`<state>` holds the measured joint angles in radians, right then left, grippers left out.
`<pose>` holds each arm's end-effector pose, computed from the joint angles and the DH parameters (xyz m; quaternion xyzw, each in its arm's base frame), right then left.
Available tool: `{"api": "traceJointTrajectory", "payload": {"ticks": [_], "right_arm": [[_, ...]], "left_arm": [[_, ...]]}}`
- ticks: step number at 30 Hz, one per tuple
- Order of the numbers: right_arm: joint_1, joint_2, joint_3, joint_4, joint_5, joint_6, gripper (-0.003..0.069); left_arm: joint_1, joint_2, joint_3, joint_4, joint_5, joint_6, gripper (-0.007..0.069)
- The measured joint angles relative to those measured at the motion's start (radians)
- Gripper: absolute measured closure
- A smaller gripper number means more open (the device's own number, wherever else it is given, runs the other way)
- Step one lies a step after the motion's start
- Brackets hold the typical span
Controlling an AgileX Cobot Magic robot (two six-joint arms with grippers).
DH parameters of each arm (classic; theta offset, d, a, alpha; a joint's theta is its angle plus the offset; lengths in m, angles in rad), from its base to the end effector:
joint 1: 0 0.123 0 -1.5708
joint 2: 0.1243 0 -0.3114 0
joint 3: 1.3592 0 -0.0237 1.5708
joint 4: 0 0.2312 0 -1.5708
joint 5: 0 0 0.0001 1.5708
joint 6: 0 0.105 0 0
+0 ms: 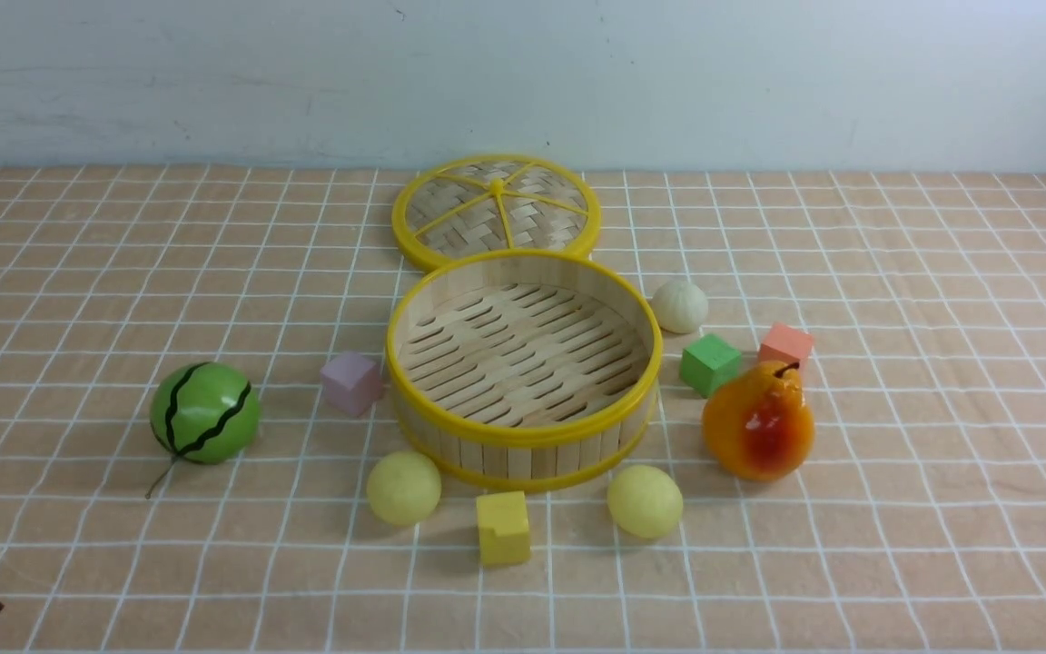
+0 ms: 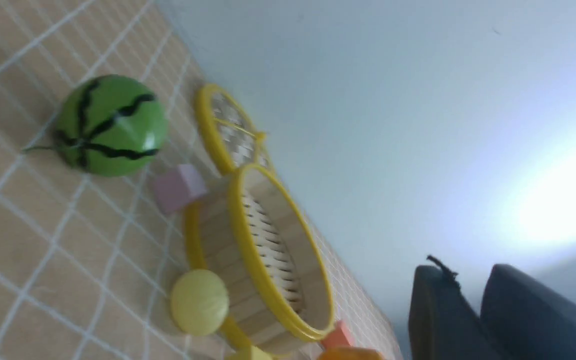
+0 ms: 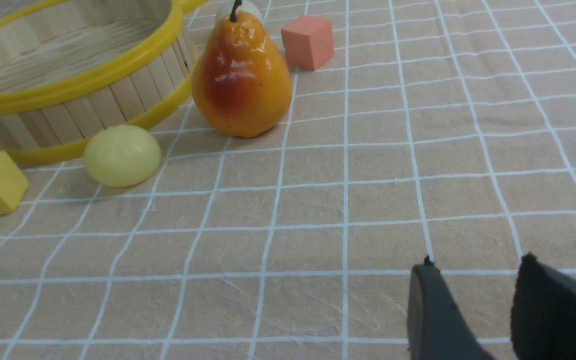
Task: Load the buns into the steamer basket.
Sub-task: Use the left arm to grab a steamed stuffed bun
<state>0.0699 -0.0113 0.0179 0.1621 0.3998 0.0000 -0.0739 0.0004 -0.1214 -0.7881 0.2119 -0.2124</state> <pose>0.0182 0.0079 0.1679 0.0137 0.8088 0.0896 0.5811 0.0148 -0.0169 0.2386 -0.2537 0.6381 -0.4118 0.5991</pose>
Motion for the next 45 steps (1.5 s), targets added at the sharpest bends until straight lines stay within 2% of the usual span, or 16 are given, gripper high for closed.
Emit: {"api": "traceJointTrajectory", "payload": {"ticks": [4, 5, 6, 8, 12, 17, 20, 23, 26, 29, 34, 39, 40, 41, 45], "right_arm": [[0.0, 0.0, 0.0, 0.0, 0.0, 0.0, 0.042], [0.0, 0.0, 0.0, 0.0, 0.0, 0.0, 0.042], [0.0, 0.0, 0.0, 0.0, 0.0, 0.0, 0.042], [0.0, 0.0, 0.0, 0.0, 0.0, 0.0, 0.042], [0.0, 0.0, 0.0, 0.0, 0.0, 0.0, 0.042], [0.0, 0.0, 0.0, 0.0, 0.0, 0.0, 0.042], [0.0, 0.0, 0.0, 0.0, 0.0, 0.0, 0.042], [0.0, 0.0, 0.0, 0.0, 0.0, 0.0, 0.042], [0.0, 0.0, 0.0, 0.0, 0.0, 0.0, 0.042], [0.0, 0.0, 0.0, 0.0, 0.0, 0.0, 0.042], [0.0, 0.0, 0.0, 0.0, 0.0, 0.0, 0.042], [0.0, 0.0, 0.0, 0.0, 0.0, 0.0, 0.042], [0.0, 0.0, 0.0, 0.0, 0.0, 0.0, 0.042], [0.0, 0.0, 0.0, 0.0, 0.0, 0.0, 0.042], [0.0, 0.0, 0.0, 0.0, 0.0, 0.0, 0.042]], "left_arm": [[0.0, 0.206, -0.238, 0.075, 0.293, 0.164, 0.0638], [0.0, 0.281, -0.293, 0.107, 0.372, 0.192, 0.0638], [0.0, 0.297, -0.293, 0.114, 0.388, 0.195, 0.0638], [0.0, 0.497, -0.422, 0.207, 0.573, 0.227, 0.0638], [0.0, 0.788, -0.582, 0.333, 0.727, 0.235, 0.0638], [-0.033, 1.128, -0.718, 0.385, 0.701, 0.251, 0.0638], [-0.12, 1.222, -0.768, 0.408, 0.676, 0.254, 0.0638], [-0.284, 1.337, -0.851, 0.481, 0.647, 0.221, 0.0638], [-0.356, 1.436, -0.927, 0.587, 0.62, 0.151, 0.0638], [-0.363, 1.523, -0.984, 0.656, 0.588, 0.104, 0.0638], [-0.359, 1.635, -1.042, 0.678, 0.554, 0.101, 0.0622], [-0.359, 1.727, -1.07, 0.674, 0.487, 0.153, 0.0484], [-0.359, 1.727, -1.07, 0.674, 0.487, 0.153, 0.0478], [-0.359, 1.742, -1.073, 0.673, 0.465, 0.16, 0.0431], [-0.359, 1.77, -1.075, 0.675, 0.413, 0.163, 0.0361]]}}
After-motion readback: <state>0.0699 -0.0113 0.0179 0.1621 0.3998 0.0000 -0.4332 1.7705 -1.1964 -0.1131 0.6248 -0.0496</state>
